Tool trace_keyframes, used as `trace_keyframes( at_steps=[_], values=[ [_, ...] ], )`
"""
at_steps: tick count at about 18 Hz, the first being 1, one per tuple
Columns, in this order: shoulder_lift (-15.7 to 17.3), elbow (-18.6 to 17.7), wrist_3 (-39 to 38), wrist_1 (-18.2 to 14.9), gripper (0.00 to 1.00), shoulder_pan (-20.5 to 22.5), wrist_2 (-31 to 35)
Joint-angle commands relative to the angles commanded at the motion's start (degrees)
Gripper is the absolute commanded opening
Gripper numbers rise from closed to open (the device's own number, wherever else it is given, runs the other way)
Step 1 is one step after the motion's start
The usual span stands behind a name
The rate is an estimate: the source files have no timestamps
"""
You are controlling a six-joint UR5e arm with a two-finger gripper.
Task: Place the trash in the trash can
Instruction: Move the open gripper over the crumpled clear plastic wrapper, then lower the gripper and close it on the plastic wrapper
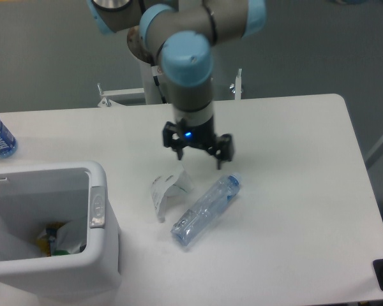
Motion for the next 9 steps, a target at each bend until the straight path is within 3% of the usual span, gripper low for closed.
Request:
trace_keyframes(
  at_steps=[6,9],
  values=[
    [-3.52,-2.55,-0.09,0.53,1.0,-1.24,0.35],
    [-4.31,-3.08,-0.09,2.63,1.0,-1.59,0.53]
  ],
)
